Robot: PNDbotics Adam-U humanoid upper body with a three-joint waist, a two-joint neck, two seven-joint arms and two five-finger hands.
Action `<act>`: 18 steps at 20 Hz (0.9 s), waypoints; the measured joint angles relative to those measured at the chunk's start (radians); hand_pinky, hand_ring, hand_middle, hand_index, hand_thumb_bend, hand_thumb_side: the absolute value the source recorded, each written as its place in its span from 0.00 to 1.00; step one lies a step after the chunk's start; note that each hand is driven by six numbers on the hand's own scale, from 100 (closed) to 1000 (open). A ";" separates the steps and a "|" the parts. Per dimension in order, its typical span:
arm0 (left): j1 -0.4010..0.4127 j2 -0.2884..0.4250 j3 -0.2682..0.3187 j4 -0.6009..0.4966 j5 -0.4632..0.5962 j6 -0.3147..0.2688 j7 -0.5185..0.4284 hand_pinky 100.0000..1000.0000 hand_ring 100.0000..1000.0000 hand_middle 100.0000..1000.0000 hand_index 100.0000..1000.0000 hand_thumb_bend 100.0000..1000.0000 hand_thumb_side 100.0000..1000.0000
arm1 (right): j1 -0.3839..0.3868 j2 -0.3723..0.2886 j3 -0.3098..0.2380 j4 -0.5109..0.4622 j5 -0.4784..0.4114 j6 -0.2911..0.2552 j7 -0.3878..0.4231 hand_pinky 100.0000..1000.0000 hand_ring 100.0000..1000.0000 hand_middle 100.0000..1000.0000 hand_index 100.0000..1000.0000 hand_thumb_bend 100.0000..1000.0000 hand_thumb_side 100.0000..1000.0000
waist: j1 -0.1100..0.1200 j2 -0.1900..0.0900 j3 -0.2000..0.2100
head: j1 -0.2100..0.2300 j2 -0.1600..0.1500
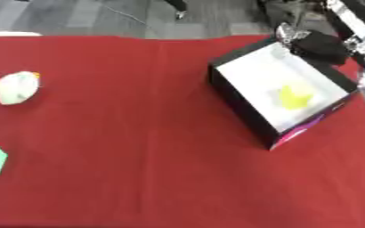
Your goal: Pick up the objects with one hand, pass them to the other hand, and then place them into the box on the other side of the table.
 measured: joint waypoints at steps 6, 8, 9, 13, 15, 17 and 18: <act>-0.061 -0.055 0.040 0.078 -0.297 -0.209 -0.238 0.98 0.93 0.81 0.80 0.48 0.00 | 0.006 0.000 0.003 0.001 0.007 0.001 0.002 1.00 1.00 0.89 0.98 0.00 0.45 | -0.004 0.000 0.009 | -0.002 0.000; -0.080 -0.080 0.064 0.105 -0.403 -0.291 -0.307 0.98 0.94 0.81 0.81 0.53 0.00 | 0.011 0.000 0.003 0.004 0.008 0.002 0.003 1.00 1.00 0.89 0.98 0.00 0.46 | -0.005 0.000 0.010 | -0.002 0.000; -0.088 -0.090 0.070 0.118 -0.441 -0.323 -0.327 0.98 0.94 0.82 0.82 0.54 0.00 | 0.011 0.000 0.003 0.006 0.008 0.002 0.003 1.00 1.00 0.89 0.98 0.00 0.46 | -0.005 0.000 0.010 | -0.002 0.000; -0.107 -0.125 0.078 0.164 -0.525 -0.402 -0.351 0.96 0.92 0.80 0.83 0.58 0.00 | 0.012 0.000 0.003 0.007 0.012 0.002 0.003 1.00 1.00 0.89 0.98 0.00 0.46 | -0.006 0.000 0.010 | -0.002 0.000; -0.113 -0.142 0.078 0.181 -0.525 -0.418 -0.340 0.95 0.90 0.79 0.83 0.58 0.00 | 0.012 0.000 0.003 0.007 0.012 0.002 0.003 1.00 1.00 0.89 0.98 0.00 0.46 | -0.006 0.000 0.010 | -0.005 0.000; -0.116 -0.155 0.078 0.192 -0.505 -0.424 -0.324 0.94 0.89 0.79 0.84 0.58 0.00 | 0.013 0.001 0.003 0.007 0.013 0.002 0.003 1.00 1.00 0.89 0.98 0.00 0.44 | -0.006 0.000 0.010 | -0.006 0.000; -0.118 -0.158 0.077 0.194 -0.492 -0.424 -0.315 0.94 0.90 0.79 0.84 0.59 0.00 | 0.014 0.001 0.003 0.008 0.015 0.002 0.004 1.00 1.00 0.89 0.98 0.00 0.46 | -0.006 0.000 0.010 | -0.007 0.000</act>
